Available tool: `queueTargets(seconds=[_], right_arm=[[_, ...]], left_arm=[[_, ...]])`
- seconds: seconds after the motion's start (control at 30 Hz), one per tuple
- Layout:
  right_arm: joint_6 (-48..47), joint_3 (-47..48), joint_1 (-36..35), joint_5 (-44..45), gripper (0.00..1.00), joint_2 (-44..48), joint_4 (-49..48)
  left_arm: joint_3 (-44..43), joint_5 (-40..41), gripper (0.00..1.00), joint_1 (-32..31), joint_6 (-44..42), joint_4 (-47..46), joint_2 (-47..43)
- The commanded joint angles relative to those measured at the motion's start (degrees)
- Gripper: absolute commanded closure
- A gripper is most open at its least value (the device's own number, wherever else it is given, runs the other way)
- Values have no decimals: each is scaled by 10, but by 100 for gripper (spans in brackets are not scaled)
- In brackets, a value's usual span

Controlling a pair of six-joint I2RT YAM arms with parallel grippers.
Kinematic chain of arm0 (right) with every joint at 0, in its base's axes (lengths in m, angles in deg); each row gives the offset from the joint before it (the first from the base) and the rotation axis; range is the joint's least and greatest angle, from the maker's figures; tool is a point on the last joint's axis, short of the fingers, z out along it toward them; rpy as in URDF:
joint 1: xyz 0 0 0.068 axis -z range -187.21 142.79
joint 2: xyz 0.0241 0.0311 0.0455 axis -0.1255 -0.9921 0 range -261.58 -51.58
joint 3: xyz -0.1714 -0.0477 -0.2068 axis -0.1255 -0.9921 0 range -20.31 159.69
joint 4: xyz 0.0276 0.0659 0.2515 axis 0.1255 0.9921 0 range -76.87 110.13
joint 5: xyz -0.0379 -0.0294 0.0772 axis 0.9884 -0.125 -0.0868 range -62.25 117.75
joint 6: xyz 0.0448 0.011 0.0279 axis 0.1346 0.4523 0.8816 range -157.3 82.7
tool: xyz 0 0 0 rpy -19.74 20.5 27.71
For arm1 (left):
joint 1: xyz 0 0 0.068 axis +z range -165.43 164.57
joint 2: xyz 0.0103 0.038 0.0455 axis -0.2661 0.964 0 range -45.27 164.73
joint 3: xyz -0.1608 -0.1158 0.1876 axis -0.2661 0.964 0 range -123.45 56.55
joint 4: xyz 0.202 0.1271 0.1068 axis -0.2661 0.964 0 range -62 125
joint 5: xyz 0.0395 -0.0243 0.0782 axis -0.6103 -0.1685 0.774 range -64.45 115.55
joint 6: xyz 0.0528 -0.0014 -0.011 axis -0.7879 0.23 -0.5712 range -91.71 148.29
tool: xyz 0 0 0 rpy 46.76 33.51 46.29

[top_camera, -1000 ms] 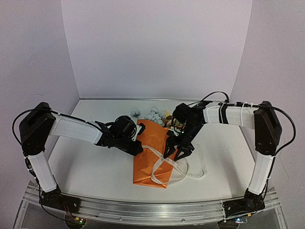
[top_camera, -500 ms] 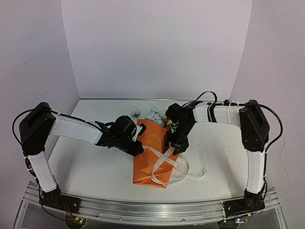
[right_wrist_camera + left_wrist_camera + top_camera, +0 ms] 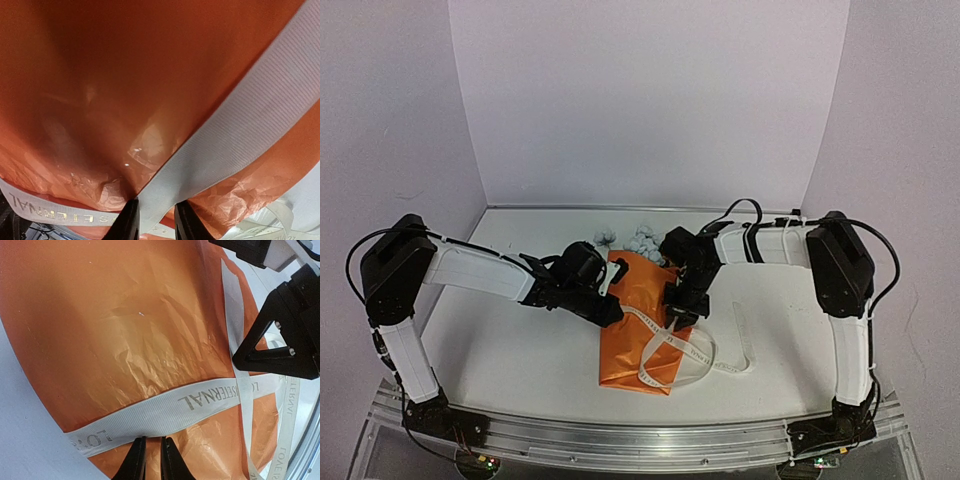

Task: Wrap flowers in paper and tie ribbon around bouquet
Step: Cross the ribbon over the folded bouquet.

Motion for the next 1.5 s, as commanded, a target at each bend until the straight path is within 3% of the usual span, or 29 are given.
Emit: queueTargets(seconds=[0.0,0.1,0.43,0.8,1.07,1.47], right_arm=[[3,22,-3,17,93,0,-4],[-13,26,-3,21,100,14,1],[-55,25,-2,19,100,85,27],[-20,25,-6,28,100,67,29],[-36,11,-31,-17,100,93,-32],[-18,-57,-66,-165,100,106,-188]], left_arm=[[-2,-5,88,1,-12,-19,-22],[2,-2,88,1,-12,-20,-25],[16,6,88,1,-15,-30,-39],[20,-6,89,1,-19,-34,-45],[20,-16,89,1,-25,-34,-42],[23,2,89,2,-21,-41,-49]])
